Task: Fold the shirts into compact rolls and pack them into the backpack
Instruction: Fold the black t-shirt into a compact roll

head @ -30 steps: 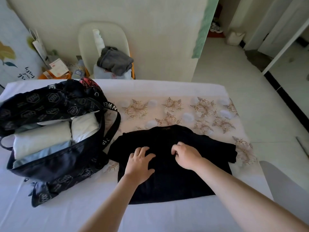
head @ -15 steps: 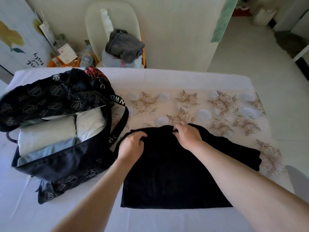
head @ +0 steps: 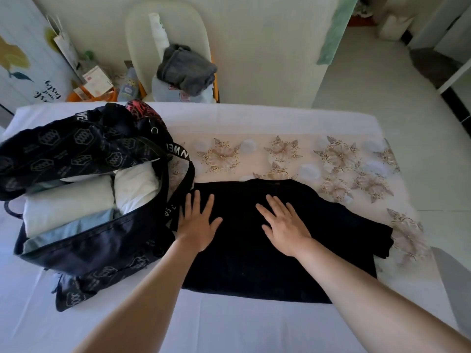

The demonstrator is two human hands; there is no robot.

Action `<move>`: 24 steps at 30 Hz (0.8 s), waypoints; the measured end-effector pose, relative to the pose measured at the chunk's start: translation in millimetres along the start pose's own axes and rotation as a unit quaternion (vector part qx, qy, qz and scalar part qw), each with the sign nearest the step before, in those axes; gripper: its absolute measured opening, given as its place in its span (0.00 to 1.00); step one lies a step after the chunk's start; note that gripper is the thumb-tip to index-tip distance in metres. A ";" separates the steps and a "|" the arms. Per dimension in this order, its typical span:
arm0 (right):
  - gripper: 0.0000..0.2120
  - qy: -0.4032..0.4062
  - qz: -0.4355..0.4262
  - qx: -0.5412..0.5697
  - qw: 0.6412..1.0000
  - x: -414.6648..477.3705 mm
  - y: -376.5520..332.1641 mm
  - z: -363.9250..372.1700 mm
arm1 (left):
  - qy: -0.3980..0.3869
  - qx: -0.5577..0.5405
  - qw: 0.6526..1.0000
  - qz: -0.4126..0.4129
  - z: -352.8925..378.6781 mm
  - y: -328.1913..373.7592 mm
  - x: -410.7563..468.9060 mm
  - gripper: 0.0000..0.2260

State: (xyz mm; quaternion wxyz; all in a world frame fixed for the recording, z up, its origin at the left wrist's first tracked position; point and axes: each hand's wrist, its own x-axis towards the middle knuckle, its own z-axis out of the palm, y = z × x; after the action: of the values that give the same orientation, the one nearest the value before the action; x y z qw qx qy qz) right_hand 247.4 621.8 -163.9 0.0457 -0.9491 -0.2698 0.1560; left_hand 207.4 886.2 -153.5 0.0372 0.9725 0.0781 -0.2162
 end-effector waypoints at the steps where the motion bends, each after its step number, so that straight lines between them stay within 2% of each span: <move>1: 0.29 -0.002 0.010 -0.011 1.000 -3.3 0.4 -0.9 | 0.014 -0.017 1.000 -0.002 -1.4 -3.1 -3.5 0.30; 4: 0.30 0.023 0.050 -0.009 0.998 -14.8 -12.8 -3.4 | 0.135 -0.080 0.986 0.061 5.3 -4.1 -28.6 0.26; 6: 0.30 0.050 0.037 0.000 0.998 -27.3 -30.4 2.2 | 0.197 -0.082 0.970 0.121 20.1 -1.0 -54.3 0.22; 8: 0.29 0.057 0.005 0.003 0.998 -43.5 -48.3 12.3 | 0.195 -0.084 0.963 0.164 39.6 0.1 -77.0 0.22; 11: 0.30 0.019 -0.013 -0.003 1.000 -66.7 -67.6 28.4 | 0.134 -0.017 0.971 0.195 66.2 -11.8 -102.9 0.26; 14: 0.32 -0.034 -0.028 -0.009 0.999 -81.5 -78.6 34.2 | 0.105 0.026 0.979 0.170 76.1 -28.9 -121.5 0.29; 17: 0.32 -0.051 -0.047 0.054 0.996 -92.5 -86.5 22.0 | 0.138 0.016 0.980 0.141 67.2 -25.6 -131.8 0.28; 19: 0.29 -0.027 -0.036 0.114 0.992 -102.3 -85.3 12.5 | 0.158 0.029 0.981 0.106 55.2 -14.6 -133.0 0.22; 22: 0.22 0.051 0.023 0.159 0.986 -119.4 -62.1 0.7 | 0.146 0.043 0.987 0.051 35.2 8.9 -129.5 0.11; 24: 0.19 0.104 0.076 0.165 0.978 -129.6 -32.2 -4.8 | 0.140 0.021 0.989 0.053 24.2 29.7 -122.9 0.10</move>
State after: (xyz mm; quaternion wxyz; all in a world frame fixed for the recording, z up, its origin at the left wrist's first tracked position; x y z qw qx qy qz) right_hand 128.4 581.0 -118.7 0.2172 -0.9573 -0.1613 0.1022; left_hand 92.4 837.7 -121.9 0.0166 0.9965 0.0263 -0.0773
